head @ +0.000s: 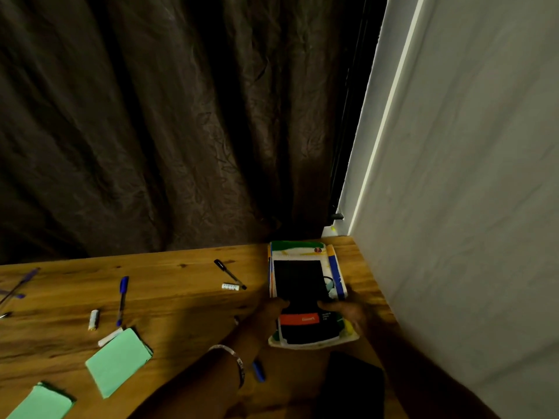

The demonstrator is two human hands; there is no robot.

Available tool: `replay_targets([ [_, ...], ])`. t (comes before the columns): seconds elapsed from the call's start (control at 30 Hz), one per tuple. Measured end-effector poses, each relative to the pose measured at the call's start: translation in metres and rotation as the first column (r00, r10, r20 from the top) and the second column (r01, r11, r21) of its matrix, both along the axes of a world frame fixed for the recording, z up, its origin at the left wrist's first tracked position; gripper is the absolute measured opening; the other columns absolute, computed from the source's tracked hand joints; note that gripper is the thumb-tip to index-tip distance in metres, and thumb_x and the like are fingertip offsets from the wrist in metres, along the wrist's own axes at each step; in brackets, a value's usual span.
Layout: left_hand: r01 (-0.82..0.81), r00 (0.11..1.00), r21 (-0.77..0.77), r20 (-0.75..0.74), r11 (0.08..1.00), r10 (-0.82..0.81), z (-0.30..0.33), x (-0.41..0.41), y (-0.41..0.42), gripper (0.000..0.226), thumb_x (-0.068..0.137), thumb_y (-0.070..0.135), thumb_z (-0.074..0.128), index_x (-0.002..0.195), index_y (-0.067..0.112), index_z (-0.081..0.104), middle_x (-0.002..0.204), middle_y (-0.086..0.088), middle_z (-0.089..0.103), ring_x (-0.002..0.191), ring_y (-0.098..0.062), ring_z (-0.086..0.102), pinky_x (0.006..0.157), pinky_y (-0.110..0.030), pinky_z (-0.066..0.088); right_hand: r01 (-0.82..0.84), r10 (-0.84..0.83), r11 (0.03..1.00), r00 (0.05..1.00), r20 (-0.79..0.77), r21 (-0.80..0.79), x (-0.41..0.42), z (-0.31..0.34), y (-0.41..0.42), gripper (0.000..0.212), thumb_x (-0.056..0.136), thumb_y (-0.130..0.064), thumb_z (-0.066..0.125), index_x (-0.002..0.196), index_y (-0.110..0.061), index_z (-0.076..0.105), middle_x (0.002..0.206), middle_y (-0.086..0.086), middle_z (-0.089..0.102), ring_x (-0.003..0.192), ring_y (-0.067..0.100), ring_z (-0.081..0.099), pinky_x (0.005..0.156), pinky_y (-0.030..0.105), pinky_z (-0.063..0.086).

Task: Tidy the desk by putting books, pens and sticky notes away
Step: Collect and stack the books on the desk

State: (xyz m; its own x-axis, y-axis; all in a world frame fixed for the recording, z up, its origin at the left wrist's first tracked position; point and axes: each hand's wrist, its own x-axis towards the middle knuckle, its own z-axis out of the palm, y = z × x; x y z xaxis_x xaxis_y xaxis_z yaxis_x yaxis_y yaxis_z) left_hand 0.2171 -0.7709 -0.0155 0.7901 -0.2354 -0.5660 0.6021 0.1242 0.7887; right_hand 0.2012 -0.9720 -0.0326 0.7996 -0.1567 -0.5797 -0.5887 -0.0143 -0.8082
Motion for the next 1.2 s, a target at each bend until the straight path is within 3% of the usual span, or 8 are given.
replay_targets([
  [0.1,-0.037,0.997,-0.02,0.069,0.999,0.038,0.003,0.003,-0.001,0.041,0.09,-0.003,0.055,0.13,0.005,0.046,0.117,-0.021,0.06,0.095,-0.033,0.06,0.076,-0.044,0.053,0.161,-0.156,0.986,0.982,0.102,-0.045,-0.006,-0.012,0.002,0.112,0.027,-0.048,0.096,0.127,-0.019,0.054,0.12,0.003,0.065,0.113,0.027,0.059,0.097,0.048,0.049],
  [0.27,-0.019,0.958,0.01,0.285,1.0,0.015,0.017,0.007,-0.004,0.04,0.088,-0.008,0.057,0.121,0.009,0.044,0.098,-0.002,0.061,0.089,-0.018,0.063,0.072,-0.03,0.058,0.262,-0.254,0.965,0.904,0.343,0.023,-0.015,0.026,0.002,0.058,0.062,-0.003,0.086,0.112,-0.011,0.058,0.101,0.001,0.069,0.09,0.018,0.067,0.065,0.024,0.058],
  [0.4,0.013,0.934,0.009,0.358,1.0,-0.015,0.024,0.01,-0.011,0.057,0.085,-0.012,0.057,0.135,0.005,0.036,0.139,-0.024,0.046,0.126,-0.038,0.048,0.104,-0.053,0.041,0.322,-0.288,0.946,0.869,0.402,-0.018,-0.012,0.034,-0.009,0.072,0.05,0.0,0.09,0.116,-0.011,0.061,0.109,0.008,0.07,0.102,0.027,0.067,0.087,0.046,0.056],
  [0.57,-0.009,0.906,0.046,0.423,0.999,-0.011,0.016,0.005,-0.014,0.064,0.082,-0.015,0.06,0.138,0.002,0.033,0.126,-0.008,0.047,0.119,-0.02,0.045,0.096,-0.027,0.042,0.382,-0.316,0.921,0.852,0.418,-0.082,-0.021,0.031,-0.007,0.06,0.055,0.002,0.089,0.105,-0.011,0.061,0.105,0.006,0.068,0.097,0.026,0.064,0.089,0.04,0.051],
  [0.67,0.041,0.928,0.017,0.37,0.999,-0.044,0.011,0.007,-0.013,0.047,0.086,-0.008,0.06,0.122,0.018,0.047,0.138,-0.016,0.048,0.126,-0.033,0.048,0.106,-0.05,0.04,0.362,-0.299,0.929,0.863,0.407,-0.084,-0.023,0.03,-0.009,0.058,0.056,-0.003,0.09,0.106,-0.01,0.06,0.106,0.005,0.069,0.096,0.025,0.065,0.087,0.04,0.053],
  [0.83,0.078,0.939,-0.024,0.337,0.997,-0.065,0.018,0.013,-0.012,0.03,0.089,-0.003,0.058,0.114,0.014,0.053,0.107,-0.003,0.063,0.088,-0.012,0.067,0.078,-0.028,0.057,0.3,-0.222,0.946,0.877,0.427,-0.124,-0.012,0.039,-0.015,0.061,0.061,0.001,0.086,0.116,-0.008,0.061,0.103,0.009,0.071,0.096,0.027,0.067,0.079,0.04,0.059],
  [0.97,0.11,0.973,-0.02,0.206,0.994,-0.104,0.012,0.017,-0.013,0.04,0.091,0.005,0.058,0.13,0.007,0.048,0.118,-0.013,0.062,0.106,-0.032,0.061,0.094,-0.049,0.05,0.253,-0.212,0.962,0.925,0.315,-0.097,-0.006,0.043,-0.018,0.051,0.063,0.005,0.081,0.108,-0.012,0.064,0.104,0.009,0.071,0.103,0.03,0.065,0.094,0.049,0.052],
  [1.2,0.13,0.991,-0.031,0.028,0.991,-0.129,-0.025,0.008,-0.016,0.038,0.092,0.003,0.055,0.13,0.002,0.047,0.12,-0.023,0.06,0.108,-0.04,0.06,0.09,-0.049,0.051,0.134,-0.11,0.961,0.988,0.111,-0.242,-0.009,0.032,-0.019,0.055,0.061,0.002,0.084,0.112,-0.006,0.065,0.109,0.01,0.07,0.109,0.03,0.062,0.1,0.041,0.047],
])
